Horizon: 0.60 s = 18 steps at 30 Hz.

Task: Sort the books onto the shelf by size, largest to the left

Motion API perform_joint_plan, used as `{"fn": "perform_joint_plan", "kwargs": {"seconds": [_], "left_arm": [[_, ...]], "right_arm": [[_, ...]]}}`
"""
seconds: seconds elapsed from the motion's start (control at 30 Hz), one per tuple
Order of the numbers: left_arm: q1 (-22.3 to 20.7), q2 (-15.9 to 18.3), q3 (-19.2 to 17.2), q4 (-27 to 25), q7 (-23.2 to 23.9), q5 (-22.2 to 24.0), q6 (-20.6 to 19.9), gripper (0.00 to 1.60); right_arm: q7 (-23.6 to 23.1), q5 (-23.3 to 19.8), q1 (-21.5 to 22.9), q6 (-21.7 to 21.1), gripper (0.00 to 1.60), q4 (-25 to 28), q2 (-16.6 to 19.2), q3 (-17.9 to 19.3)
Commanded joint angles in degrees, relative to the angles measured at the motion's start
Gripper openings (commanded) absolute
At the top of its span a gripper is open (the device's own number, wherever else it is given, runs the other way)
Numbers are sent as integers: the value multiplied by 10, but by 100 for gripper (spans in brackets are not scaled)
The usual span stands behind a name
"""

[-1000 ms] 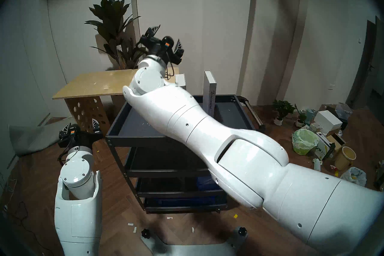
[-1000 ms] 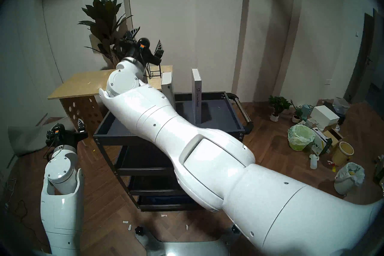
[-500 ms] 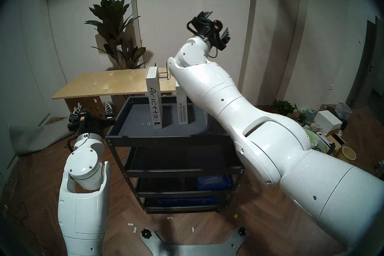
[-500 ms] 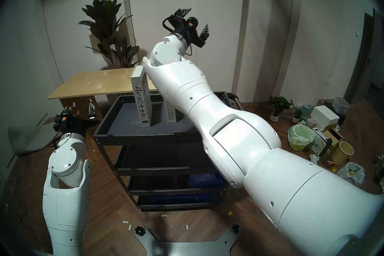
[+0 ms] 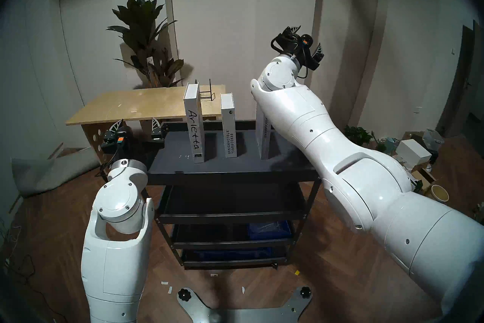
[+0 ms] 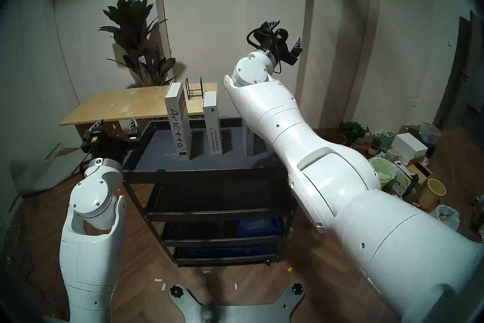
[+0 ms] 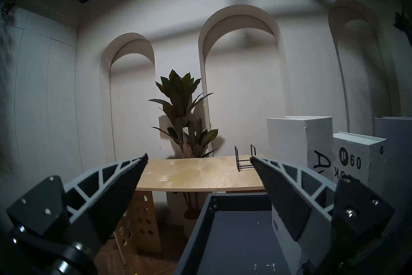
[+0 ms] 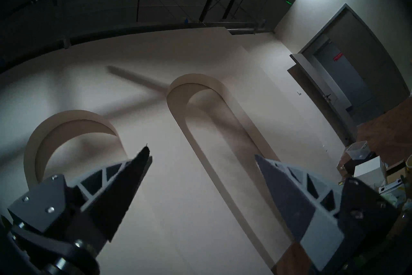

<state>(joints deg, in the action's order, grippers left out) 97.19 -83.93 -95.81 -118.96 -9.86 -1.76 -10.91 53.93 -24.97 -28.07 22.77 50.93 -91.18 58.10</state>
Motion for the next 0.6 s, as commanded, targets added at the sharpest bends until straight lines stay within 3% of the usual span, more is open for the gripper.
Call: {"fn": "perform_joint_plan", "kwargs": {"seconds": [0.0,0.17,0.57], "left_arm": [[-11,-3,7,-14,-6,-6,0,160],[-12,-4,10,-13,-11,-10,-1,160],[-13,-4,19,-9,-25,-18,-1,160]], "right_arm": [[-31,12,-28,-22,160,57,9,-34],[-42,16,-46,-35,160,93,27,-52],[-57,9,-82,-70,160,171,94,-45]]}}
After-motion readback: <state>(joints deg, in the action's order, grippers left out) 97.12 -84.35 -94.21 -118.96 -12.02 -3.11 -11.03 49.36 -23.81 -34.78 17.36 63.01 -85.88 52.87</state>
